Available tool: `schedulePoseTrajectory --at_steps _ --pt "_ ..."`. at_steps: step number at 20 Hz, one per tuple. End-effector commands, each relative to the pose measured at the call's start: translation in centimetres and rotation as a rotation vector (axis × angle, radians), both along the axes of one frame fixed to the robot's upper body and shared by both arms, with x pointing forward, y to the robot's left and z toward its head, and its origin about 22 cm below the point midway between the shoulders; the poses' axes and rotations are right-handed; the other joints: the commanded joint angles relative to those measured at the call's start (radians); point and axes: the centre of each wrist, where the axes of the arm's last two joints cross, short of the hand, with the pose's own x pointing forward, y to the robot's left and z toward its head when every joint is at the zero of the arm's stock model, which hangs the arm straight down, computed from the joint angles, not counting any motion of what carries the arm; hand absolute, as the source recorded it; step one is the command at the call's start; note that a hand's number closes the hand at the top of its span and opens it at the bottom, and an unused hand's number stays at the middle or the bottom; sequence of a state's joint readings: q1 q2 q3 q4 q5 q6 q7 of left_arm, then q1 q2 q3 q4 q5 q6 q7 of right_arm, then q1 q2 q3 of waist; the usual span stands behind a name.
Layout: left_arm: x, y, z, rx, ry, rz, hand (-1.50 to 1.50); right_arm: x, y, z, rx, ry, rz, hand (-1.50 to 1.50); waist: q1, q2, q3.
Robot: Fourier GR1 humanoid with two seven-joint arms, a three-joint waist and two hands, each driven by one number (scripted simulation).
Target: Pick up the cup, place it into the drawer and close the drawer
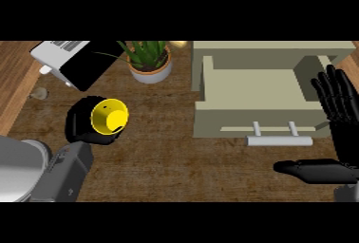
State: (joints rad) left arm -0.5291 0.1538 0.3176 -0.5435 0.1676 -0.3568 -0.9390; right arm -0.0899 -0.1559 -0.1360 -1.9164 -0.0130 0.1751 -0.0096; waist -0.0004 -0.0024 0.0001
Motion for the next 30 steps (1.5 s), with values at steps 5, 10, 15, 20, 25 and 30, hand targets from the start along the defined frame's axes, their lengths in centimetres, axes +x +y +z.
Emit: schedulePoseTrajectory --at_steps 5,10,15,20,25,30 --pt "4.4 -5.8 8.6 0.075 -0.159 -0.107 1.50 -2.0 -1.3 -0.7 0.015 0.021 -0.032 -1.50 0.012 -0.009 0.002" --pt "5.7 -11.0 14.0 0.099 -0.186 -0.159 1.50 -1.3 -1.1 -1.4 0.002 0.003 -0.009 -1.50 0.006 -0.004 0.001" --pt "7.5 -15.1 21.2 0.177 -0.189 -0.181 1.50 0.2 -1.4 0.0 0.023 -0.014 -0.012 -1.50 -0.002 0.000 0.001" --pt "8.3 -17.4 22.3 0.230 -0.145 -0.194 1.50 -1.4 -0.7 -1.1 -0.010 0.002 -0.008 -1.50 -0.013 0.003 0.000" --pt "7.9 -22.8 24.4 0.274 -0.122 -0.137 1.50 0.6 -1.5 -0.9 0.004 -0.003 0.022 -1.50 -0.026 0.006 0.000" --pt "9.5 -23.8 27.2 0.253 -0.037 -0.188 1.50 -0.2 0.2 -0.6 0.000 -0.011 -0.008 -1.50 -0.024 0.007 0.000"
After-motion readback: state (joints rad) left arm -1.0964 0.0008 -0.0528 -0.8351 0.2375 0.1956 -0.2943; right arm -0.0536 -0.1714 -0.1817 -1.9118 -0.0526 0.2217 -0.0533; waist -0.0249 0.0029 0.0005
